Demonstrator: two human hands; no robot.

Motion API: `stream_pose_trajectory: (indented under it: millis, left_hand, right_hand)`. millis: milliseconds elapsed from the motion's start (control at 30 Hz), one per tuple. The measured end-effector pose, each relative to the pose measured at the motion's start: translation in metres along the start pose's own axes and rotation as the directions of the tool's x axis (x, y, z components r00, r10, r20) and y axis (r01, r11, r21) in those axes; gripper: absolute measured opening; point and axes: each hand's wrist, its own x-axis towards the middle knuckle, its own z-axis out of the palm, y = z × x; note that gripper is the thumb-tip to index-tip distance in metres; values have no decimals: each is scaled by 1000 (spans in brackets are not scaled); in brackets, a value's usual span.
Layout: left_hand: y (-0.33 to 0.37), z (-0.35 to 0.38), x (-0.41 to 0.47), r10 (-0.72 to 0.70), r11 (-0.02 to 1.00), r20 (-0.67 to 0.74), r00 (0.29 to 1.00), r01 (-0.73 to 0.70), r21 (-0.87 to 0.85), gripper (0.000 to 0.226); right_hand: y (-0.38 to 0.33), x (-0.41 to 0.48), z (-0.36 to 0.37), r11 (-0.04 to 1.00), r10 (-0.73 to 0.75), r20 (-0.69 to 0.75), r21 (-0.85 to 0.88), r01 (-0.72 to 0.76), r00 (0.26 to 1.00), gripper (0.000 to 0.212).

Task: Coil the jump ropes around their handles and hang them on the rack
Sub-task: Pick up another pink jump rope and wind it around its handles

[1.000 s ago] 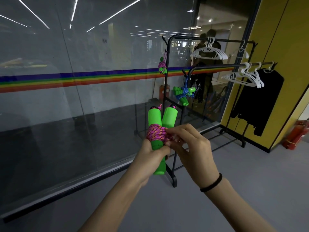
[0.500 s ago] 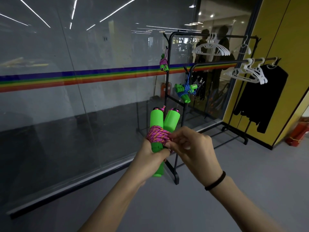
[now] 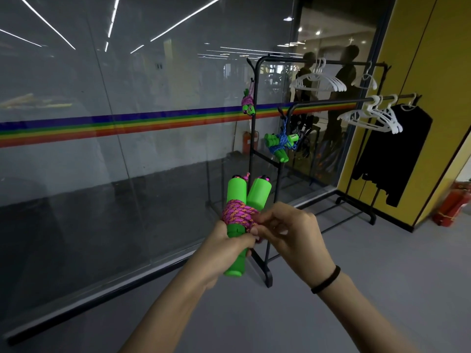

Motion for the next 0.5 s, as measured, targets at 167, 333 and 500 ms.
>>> stream_pose_trajectory:
  millis: [167,333,500]
  left_hand:
    - [-3,3,1,-29,999,12,1000,29,-26,11]
    - [-11,-2,4,-65,997,18,998,64,45,37]
    - [-25,-10,2,17,987,40,999,-23,156,48]
  right_hand:
    - [1,-5,2,981,-17,51,-192,26,999,13]
    - [-2,-4,3,963,-28,165,-261,71,986,12]
    - [-5,-9,18,969,46,147,-248,-8,988,13]
